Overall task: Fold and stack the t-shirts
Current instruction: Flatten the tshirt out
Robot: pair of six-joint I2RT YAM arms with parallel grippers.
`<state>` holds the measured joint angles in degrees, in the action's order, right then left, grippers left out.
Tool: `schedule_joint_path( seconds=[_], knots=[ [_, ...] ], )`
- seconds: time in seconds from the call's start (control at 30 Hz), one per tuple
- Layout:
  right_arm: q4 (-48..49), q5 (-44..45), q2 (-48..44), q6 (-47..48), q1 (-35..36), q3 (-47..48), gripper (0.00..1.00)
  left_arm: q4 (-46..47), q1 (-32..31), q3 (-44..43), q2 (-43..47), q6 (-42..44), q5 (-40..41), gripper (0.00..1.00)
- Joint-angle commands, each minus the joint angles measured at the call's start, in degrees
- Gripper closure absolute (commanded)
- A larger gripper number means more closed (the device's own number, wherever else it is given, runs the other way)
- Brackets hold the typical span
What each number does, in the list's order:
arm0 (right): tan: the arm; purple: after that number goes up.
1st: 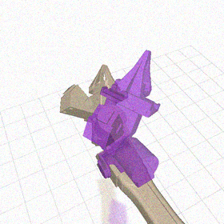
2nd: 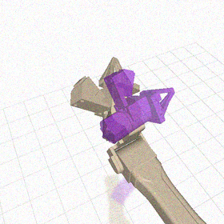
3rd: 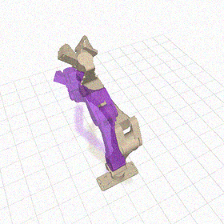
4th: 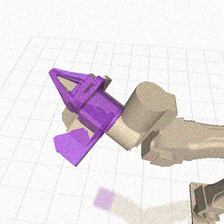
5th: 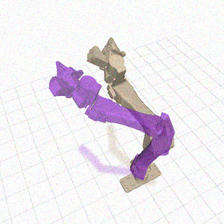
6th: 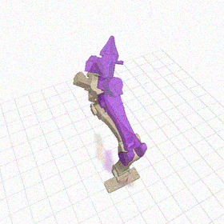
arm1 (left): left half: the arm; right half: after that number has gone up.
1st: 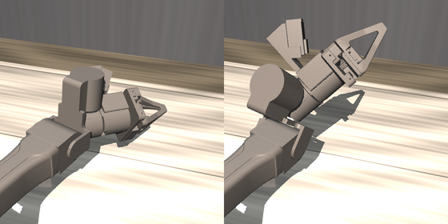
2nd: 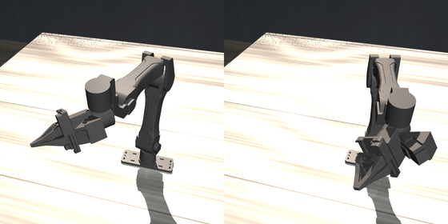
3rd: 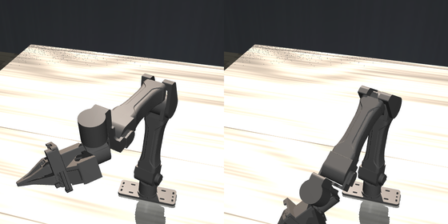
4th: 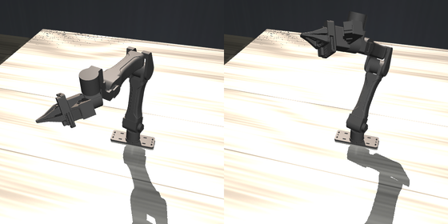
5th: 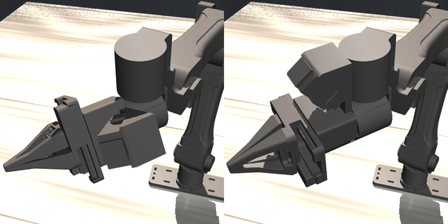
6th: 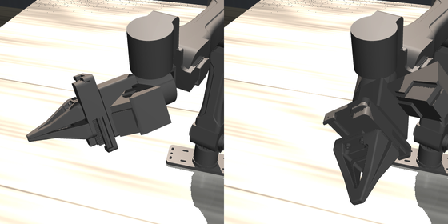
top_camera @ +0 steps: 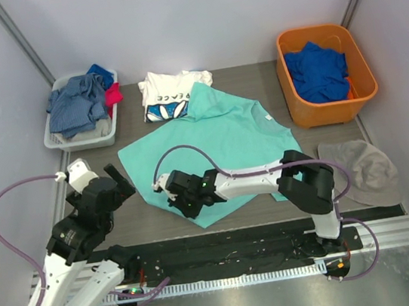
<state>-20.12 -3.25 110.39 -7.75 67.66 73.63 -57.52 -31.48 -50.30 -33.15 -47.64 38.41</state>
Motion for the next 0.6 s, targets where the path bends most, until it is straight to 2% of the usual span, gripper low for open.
schedule_joint_path(
  seconds=[0.0,0.27,0.57],
  knots=[
    [2.37,6.05,-7.64,-1.57,-0.24,1.26,0.99,0.91,-0.16,-0.23,-0.69,-0.62,1.31,0.0],
    [2.19,16.32,-9.67,-4.73,-2.53,0.64,0.99,1.97,-0.16,0.03,-1.66,-0.53,0.35,0.0],
    [1.66,21.79,-9.23,-10.62,-8.59,0.12,0.99,3.64,-0.24,-0.06,-3.5,0.17,-0.53,0.0]
  ],
)
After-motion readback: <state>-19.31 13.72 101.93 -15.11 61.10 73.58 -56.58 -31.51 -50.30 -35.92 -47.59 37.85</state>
